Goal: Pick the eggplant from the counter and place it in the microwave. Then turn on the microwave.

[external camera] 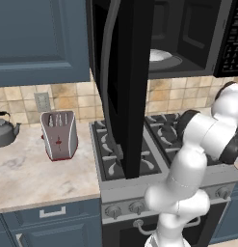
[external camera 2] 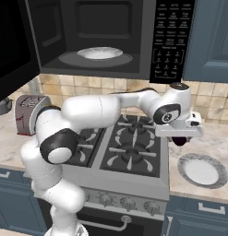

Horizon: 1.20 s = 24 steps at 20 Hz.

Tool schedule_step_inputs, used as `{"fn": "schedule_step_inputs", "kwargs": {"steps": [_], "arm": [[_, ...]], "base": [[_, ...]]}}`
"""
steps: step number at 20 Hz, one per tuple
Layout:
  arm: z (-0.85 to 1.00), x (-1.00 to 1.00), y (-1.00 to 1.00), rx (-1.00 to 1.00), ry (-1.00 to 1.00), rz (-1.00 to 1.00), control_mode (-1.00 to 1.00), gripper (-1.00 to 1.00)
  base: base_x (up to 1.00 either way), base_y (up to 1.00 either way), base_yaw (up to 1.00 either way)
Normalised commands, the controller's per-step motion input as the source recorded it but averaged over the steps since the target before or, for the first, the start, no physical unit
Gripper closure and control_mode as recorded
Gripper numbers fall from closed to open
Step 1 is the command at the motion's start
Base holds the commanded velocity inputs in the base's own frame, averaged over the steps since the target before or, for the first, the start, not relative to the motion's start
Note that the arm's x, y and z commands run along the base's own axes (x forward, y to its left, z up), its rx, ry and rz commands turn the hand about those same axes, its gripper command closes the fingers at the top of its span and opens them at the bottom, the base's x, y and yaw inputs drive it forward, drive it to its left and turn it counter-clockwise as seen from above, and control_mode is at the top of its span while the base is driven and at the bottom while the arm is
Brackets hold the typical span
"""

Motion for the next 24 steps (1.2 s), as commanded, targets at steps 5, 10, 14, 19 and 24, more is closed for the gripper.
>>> {"fn": "schedule_step_inputs", "kwargs": {"steps": [5, 10, 14, 19, 24], "arm": [[0.27, -0.10, 0.46, -0.04, -0.09, 0.08, -1.00, 1.00], [0.29, -0.07, 0.45, -0.04, -0.08, 0.08, -1.00, 1.00], [0.34, -0.03, 0.42, -0.03, -0.06, 0.08, -1.00, 1.00], [0.35, 0.00, 0.41, -0.02, -0.04, 0.08, -1.00, 1.00], [0.37, 0.00, 0.40, -0.01, -0.02, 0.08, -1.00, 1.00]], "base": [[0.00, 0.00, 0.00], [0.00, 0.00, 0.00], [0.00, 0.00, 0.00], [0.00, 0.00, 0.00], [0.00, 0.00, 0.00]]}}
